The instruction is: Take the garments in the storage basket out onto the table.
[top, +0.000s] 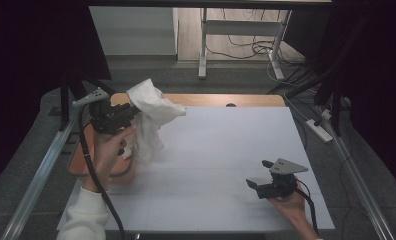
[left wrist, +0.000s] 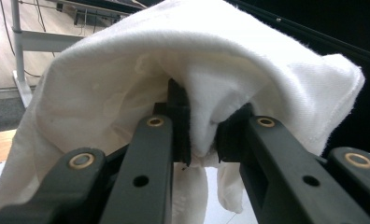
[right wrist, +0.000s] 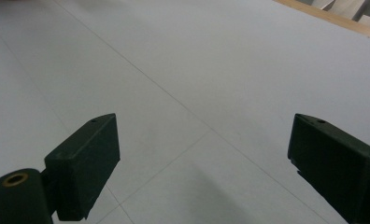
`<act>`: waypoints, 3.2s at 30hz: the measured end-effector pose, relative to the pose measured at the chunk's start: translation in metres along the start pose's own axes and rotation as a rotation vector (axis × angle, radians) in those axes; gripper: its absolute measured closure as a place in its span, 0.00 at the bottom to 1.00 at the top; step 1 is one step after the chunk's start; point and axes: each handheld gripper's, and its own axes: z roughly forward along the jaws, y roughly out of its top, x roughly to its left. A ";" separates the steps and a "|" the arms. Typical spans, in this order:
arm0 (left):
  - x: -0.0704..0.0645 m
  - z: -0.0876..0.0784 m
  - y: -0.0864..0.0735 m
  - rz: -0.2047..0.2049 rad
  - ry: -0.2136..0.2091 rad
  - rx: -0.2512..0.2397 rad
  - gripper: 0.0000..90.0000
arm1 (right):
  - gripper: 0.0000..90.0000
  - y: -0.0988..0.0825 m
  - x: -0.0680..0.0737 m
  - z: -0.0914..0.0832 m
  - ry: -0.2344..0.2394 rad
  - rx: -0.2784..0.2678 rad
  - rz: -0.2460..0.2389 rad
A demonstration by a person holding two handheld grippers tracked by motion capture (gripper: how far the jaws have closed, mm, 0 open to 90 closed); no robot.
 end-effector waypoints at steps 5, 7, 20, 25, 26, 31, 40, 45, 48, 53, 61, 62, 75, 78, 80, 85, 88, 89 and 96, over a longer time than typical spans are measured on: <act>-0.002 0.003 0.000 0.003 -0.008 0.003 0.87 | 0.10 0.000 0.000 0.000 0.001 0.003 -0.001; -0.004 0.004 -0.001 0.004 -0.014 0.005 0.87 | 0.10 0.000 0.000 0.000 0.000 0.003 -0.001; -0.028 0.011 0.002 0.025 -0.105 -0.010 0.87 | 0.10 0.000 0.000 0.000 0.000 0.006 -0.002; -0.034 0.015 0.002 0.035 -0.121 -0.004 0.87 | 0.10 0.000 0.000 0.000 0.000 0.008 -0.003; -0.035 0.016 0.001 0.033 -0.127 -0.002 0.86 | 0.10 0.000 0.000 0.000 0.000 0.007 -0.002; -0.039 0.023 0.000 0.027 -0.145 0.004 0.86 | 0.10 0.000 0.000 0.000 -0.002 0.012 -0.004; -0.052 0.035 -0.002 0.027 -0.184 0.010 0.87 | 0.10 -0.001 0.000 0.000 -0.002 0.013 -0.003; -0.061 0.043 -0.004 0.039 -0.216 0.020 0.87 | 0.10 -0.001 -0.001 0.000 0.002 0.009 -0.001; -0.066 0.048 -0.005 0.043 -0.230 0.028 0.86 | 0.10 -0.001 0.000 0.001 0.002 0.008 0.000; -0.073 0.056 -0.008 0.047 -0.250 0.041 0.86 | 0.10 -0.001 0.000 0.001 0.004 0.008 0.002; -0.084 0.067 -0.012 0.052 -0.285 0.057 0.87 | 0.10 -0.001 0.000 0.001 0.002 0.010 0.002; -0.086 0.069 -0.013 0.055 -0.291 0.061 0.87 | 0.10 -0.001 0.000 0.001 0.003 0.008 0.002; -0.097 0.086 -0.024 0.061 -0.309 0.126 0.86 | 0.10 -0.001 0.000 0.002 0.004 0.007 0.002; -0.095 0.092 -0.028 0.054 -0.307 0.148 0.86 | 0.10 -0.001 0.000 0.002 0.004 0.007 0.003; -0.094 0.096 -0.032 0.061 -0.290 0.169 0.86 | 0.10 -0.001 0.000 0.001 0.003 0.009 0.001; -0.084 0.110 -0.043 0.042 -0.259 0.222 0.86 | 0.10 -0.001 0.000 0.002 0.001 0.008 0.001; -0.079 0.119 -0.051 0.032 -0.246 0.254 0.86 | 0.10 -0.001 0.000 0.002 0.002 0.008 0.001; -0.078 0.122 -0.053 0.031 -0.241 0.267 0.86 | 0.10 -0.001 0.000 0.002 0.001 0.010 0.000; -0.073 0.140 -0.071 0.031 -0.212 0.340 0.85 | 0.10 -0.001 0.000 0.001 0.000 0.011 -0.002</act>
